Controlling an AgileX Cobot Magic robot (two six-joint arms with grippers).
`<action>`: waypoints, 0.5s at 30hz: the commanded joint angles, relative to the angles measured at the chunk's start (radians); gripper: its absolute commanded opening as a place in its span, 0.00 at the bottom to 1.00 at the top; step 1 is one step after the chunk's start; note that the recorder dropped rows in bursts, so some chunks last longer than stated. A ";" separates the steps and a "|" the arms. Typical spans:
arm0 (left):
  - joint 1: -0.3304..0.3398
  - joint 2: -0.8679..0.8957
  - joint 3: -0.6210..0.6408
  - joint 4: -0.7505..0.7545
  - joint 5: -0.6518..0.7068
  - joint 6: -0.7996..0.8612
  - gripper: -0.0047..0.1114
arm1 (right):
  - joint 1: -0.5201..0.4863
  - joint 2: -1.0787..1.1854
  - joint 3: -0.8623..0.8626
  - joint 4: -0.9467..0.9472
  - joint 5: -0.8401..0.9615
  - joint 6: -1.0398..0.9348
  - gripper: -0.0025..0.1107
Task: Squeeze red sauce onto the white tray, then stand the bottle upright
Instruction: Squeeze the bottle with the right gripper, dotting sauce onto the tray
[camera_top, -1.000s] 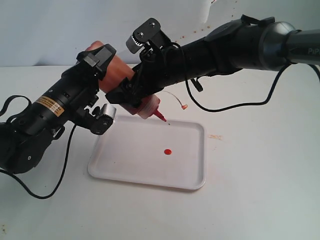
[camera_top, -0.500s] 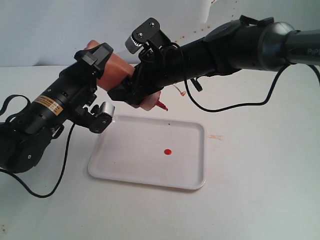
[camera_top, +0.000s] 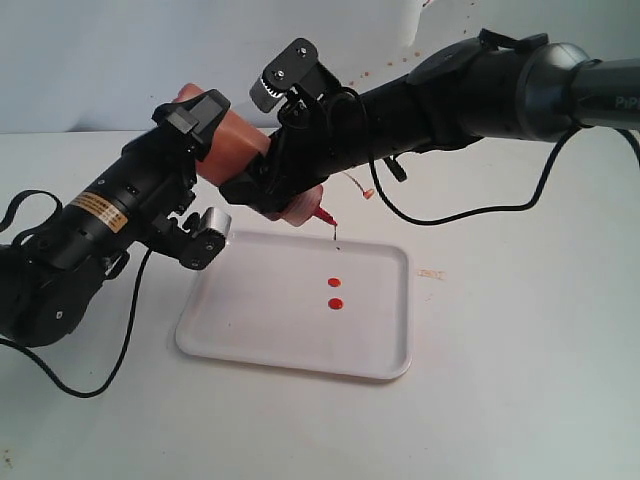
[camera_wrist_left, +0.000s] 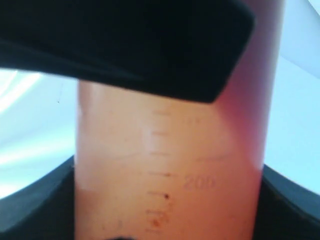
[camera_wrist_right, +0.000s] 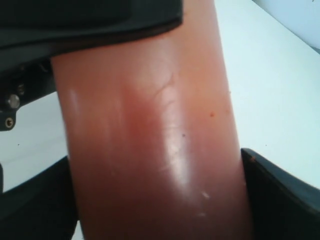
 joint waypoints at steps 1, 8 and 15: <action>-0.006 -0.017 -0.006 -0.002 -0.055 -0.015 0.04 | -0.009 -0.003 -0.009 -0.012 -0.054 0.005 0.02; -0.006 -0.017 -0.006 -0.004 -0.055 -0.015 0.04 | -0.009 -0.003 -0.009 -0.005 -0.027 0.004 0.02; -0.006 -0.017 -0.006 -0.004 -0.055 -0.094 0.04 | -0.009 -0.003 -0.009 -0.003 -0.018 0.004 0.02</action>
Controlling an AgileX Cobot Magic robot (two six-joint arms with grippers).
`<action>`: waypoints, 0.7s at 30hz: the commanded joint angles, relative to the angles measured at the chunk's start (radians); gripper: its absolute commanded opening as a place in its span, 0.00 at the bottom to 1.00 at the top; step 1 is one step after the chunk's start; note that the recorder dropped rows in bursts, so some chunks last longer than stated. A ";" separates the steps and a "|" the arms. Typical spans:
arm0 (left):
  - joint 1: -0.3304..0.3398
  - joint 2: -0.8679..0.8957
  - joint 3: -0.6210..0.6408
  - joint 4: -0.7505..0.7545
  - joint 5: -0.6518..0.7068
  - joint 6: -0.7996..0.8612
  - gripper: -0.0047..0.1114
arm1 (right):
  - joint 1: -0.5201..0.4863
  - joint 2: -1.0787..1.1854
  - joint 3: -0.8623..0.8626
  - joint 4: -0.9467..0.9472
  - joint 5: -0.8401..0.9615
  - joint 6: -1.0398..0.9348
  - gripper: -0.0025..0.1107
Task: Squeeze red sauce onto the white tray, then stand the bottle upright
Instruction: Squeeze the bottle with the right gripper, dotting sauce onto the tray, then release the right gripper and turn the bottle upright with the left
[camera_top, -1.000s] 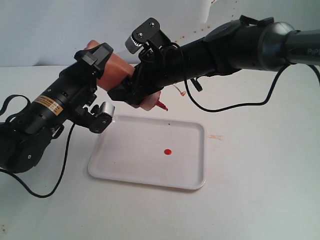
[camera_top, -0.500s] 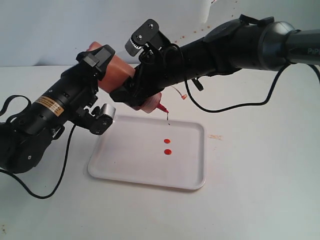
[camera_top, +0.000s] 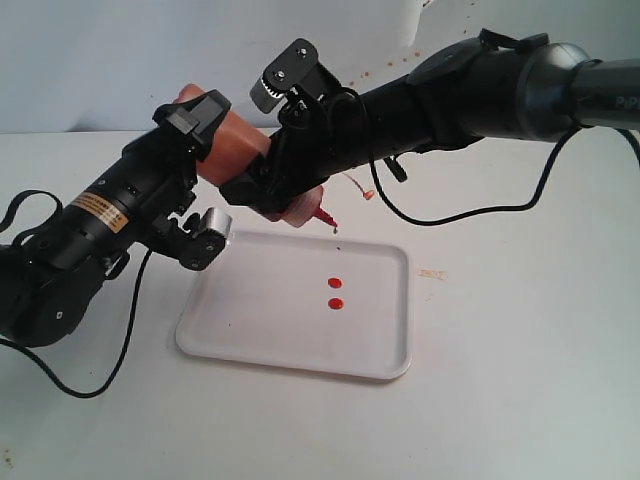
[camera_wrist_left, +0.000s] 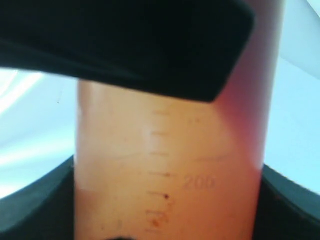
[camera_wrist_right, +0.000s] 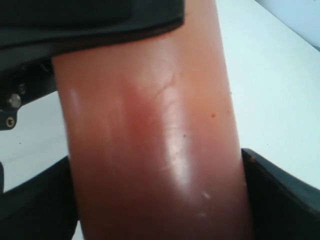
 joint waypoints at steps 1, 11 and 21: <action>-0.006 -0.017 -0.006 -0.004 -0.058 -0.094 0.04 | -0.009 -0.003 -0.009 -0.001 -0.024 0.002 0.02; -0.006 -0.017 -0.006 -0.041 -0.058 -0.123 0.04 | -0.009 -0.003 -0.009 0.014 -0.037 0.002 0.70; -0.004 -0.017 -0.006 -0.057 -0.058 -0.254 0.04 | -0.009 -0.042 -0.009 0.014 -0.078 0.002 0.73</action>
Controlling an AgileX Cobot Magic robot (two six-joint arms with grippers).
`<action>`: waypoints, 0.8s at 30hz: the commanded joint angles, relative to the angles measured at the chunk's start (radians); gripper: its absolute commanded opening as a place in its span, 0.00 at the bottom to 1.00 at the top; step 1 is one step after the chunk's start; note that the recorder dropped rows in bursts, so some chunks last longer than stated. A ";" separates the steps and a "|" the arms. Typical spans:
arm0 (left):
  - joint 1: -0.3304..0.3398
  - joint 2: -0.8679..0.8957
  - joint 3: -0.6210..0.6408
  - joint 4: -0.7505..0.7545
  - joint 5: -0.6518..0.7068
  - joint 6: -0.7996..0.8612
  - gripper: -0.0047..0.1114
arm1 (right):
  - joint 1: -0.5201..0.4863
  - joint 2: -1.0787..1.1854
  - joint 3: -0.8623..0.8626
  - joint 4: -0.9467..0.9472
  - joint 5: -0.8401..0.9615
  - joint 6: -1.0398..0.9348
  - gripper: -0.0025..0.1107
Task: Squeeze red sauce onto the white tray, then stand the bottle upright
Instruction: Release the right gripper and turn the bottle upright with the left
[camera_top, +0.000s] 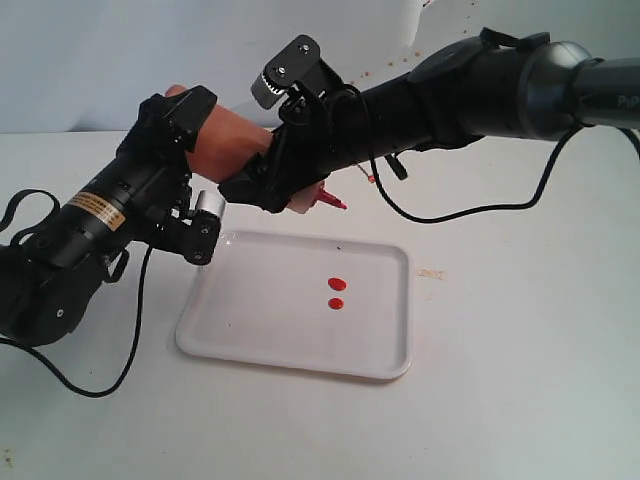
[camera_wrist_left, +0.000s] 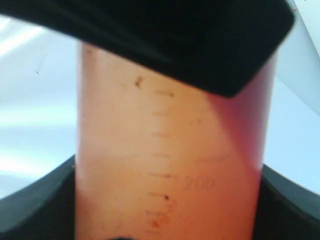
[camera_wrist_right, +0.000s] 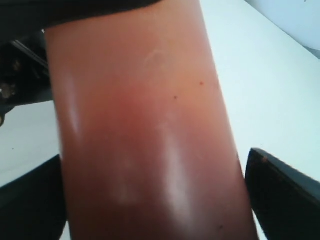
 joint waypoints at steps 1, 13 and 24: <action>-0.004 -0.017 -0.006 -0.017 -0.070 -0.101 0.04 | -0.009 -0.064 -0.008 0.003 -0.060 0.001 0.73; -0.004 -0.017 -0.003 -0.017 0.020 -0.206 0.04 | -0.009 -0.191 -0.008 0.003 -0.058 0.020 0.73; 0.008 -0.017 -0.003 -0.141 0.027 -0.449 0.04 | -0.013 -0.325 -0.008 -0.008 -0.056 0.109 0.73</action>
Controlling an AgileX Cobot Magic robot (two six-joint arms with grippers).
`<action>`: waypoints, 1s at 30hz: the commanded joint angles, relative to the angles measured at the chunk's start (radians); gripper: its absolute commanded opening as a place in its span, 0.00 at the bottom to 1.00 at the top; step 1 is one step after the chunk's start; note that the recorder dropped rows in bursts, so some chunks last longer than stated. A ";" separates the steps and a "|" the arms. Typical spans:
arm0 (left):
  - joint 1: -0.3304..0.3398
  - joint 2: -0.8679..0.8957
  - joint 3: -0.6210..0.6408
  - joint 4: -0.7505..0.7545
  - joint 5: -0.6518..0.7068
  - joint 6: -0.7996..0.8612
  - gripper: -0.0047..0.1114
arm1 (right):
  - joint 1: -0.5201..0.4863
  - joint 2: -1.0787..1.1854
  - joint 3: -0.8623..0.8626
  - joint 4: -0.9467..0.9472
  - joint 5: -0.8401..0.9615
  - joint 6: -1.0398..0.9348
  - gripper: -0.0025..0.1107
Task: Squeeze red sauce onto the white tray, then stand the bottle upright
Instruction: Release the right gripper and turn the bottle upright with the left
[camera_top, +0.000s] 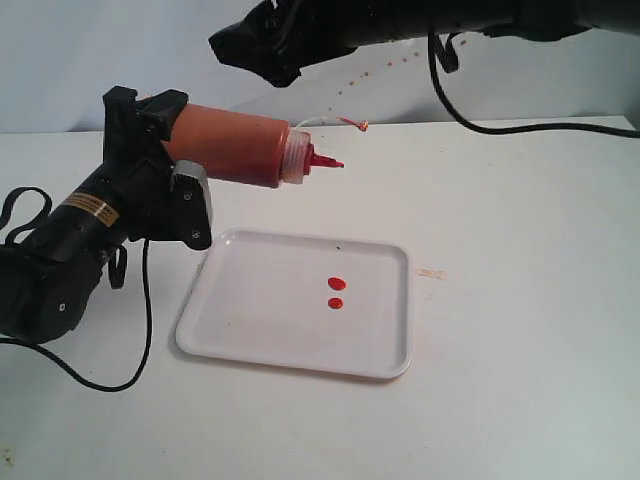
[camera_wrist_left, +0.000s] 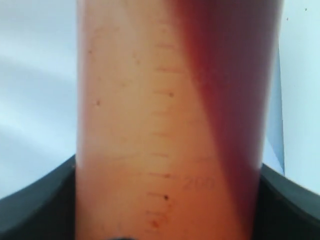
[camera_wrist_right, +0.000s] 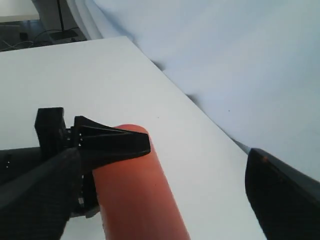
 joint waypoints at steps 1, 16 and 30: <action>0.012 -0.017 -0.002 -0.024 -0.035 -0.204 0.04 | -0.008 -0.048 -0.008 -0.005 0.002 0.039 0.73; 0.019 -0.017 -0.002 0.009 0.013 -0.755 0.04 | -0.011 -0.128 -0.008 -0.189 0.042 0.198 0.72; 0.107 -0.012 -0.020 0.301 -0.043 -1.342 0.04 | -0.011 -0.128 -0.008 -0.276 0.076 0.294 0.70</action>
